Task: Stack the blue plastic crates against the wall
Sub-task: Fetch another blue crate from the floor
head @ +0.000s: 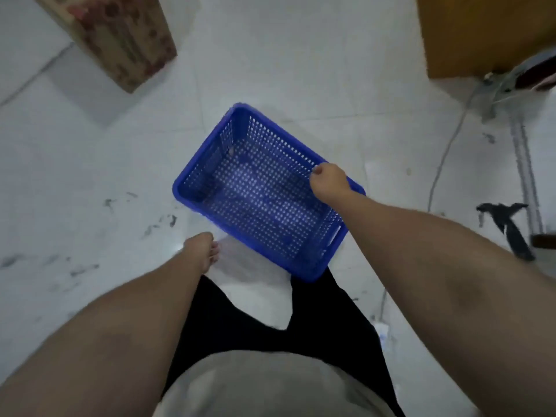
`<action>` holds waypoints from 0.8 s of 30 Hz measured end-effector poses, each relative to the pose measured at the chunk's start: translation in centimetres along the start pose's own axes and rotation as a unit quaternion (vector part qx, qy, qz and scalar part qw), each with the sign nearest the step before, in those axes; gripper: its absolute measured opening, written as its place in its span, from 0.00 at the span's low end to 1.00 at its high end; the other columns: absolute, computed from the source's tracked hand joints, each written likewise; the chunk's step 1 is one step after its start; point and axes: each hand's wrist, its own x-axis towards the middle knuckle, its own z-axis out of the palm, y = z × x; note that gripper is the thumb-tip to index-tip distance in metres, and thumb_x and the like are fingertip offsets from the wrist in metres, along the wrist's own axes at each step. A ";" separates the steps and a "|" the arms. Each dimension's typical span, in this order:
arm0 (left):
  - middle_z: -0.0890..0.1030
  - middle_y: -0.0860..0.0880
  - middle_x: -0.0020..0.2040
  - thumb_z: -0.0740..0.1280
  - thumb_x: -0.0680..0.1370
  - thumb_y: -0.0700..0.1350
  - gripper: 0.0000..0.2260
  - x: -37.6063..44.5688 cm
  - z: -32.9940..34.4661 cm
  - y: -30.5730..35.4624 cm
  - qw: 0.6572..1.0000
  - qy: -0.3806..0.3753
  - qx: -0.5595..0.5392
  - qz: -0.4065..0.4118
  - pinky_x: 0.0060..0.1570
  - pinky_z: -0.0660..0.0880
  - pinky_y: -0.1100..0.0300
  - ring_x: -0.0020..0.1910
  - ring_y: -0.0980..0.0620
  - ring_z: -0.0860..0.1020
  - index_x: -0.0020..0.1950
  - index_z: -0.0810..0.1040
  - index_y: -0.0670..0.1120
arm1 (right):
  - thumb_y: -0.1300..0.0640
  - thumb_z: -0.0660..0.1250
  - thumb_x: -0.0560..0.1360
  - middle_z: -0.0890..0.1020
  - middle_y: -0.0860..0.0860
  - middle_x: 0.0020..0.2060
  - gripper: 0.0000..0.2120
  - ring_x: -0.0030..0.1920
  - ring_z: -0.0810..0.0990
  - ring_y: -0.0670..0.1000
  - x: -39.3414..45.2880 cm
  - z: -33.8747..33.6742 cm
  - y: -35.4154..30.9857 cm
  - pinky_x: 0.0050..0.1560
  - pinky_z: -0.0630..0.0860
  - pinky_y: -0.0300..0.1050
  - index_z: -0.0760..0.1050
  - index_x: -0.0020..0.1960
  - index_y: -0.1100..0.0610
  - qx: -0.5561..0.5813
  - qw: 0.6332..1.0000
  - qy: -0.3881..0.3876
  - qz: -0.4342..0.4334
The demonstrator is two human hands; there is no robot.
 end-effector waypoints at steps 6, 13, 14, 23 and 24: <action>0.73 0.44 0.43 0.64 0.76 0.41 0.09 7.3 7.7 -6.6 0.990 0.066 -0.063 -0.109 0.41 0.72 0.56 0.38 0.46 0.72 0.53 0.74 0.39 | 0.62 0.58 0.77 0.65 0.53 0.31 0.13 0.29 0.62 0.52 13.2 5.0 7.3 0.28 0.58 0.46 0.62 0.34 0.55 -0.042 0.998 -0.043 0.028; 0.75 0.43 0.63 0.69 0.65 0.59 0.38 17.6 14.4 -8.4 0.979 0.168 -0.091 -0.072 0.60 0.75 0.47 0.59 0.40 0.76 0.71 0.66 0.44 | 0.57 0.61 0.76 0.75 0.59 0.60 0.18 0.57 0.76 0.59 26.9 9.9 10.6 0.57 0.74 0.54 0.71 0.63 0.62 -0.104 0.994 0.006 -0.018; 0.75 0.42 0.63 0.67 0.63 0.59 0.38 19.1 14.9 -8.8 0.977 0.183 -0.089 -0.059 0.61 0.75 0.46 0.59 0.40 0.77 0.70 0.68 0.44 | 0.55 0.61 0.76 0.70 0.59 0.67 0.24 0.66 0.71 0.61 28.3 10.1 10.7 0.66 0.70 0.56 0.66 0.70 0.61 -0.128 0.991 0.029 -0.024; 0.75 0.51 0.53 0.62 0.77 0.43 0.17 23.1 18.1 -7.2 0.952 0.274 -0.133 0.039 0.47 0.70 0.60 0.47 0.52 0.74 0.65 0.71 0.45 | 0.54 0.59 0.76 0.71 0.56 0.67 0.24 0.66 0.71 0.61 35.0 11.1 13.6 0.65 0.70 0.60 0.64 0.72 0.52 -0.167 0.977 0.088 -0.101; 0.74 0.50 0.55 0.61 0.77 0.43 0.17 22.9 17.9 -7.1 0.952 0.279 -0.126 0.025 0.48 0.69 0.61 0.48 0.52 0.73 0.67 0.70 0.44 | 0.54 0.59 0.76 0.71 0.56 0.67 0.24 0.66 0.71 0.60 34.7 11.1 13.2 0.66 0.70 0.60 0.65 0.71 0.52 -0.154 0.980 0.089 -0.086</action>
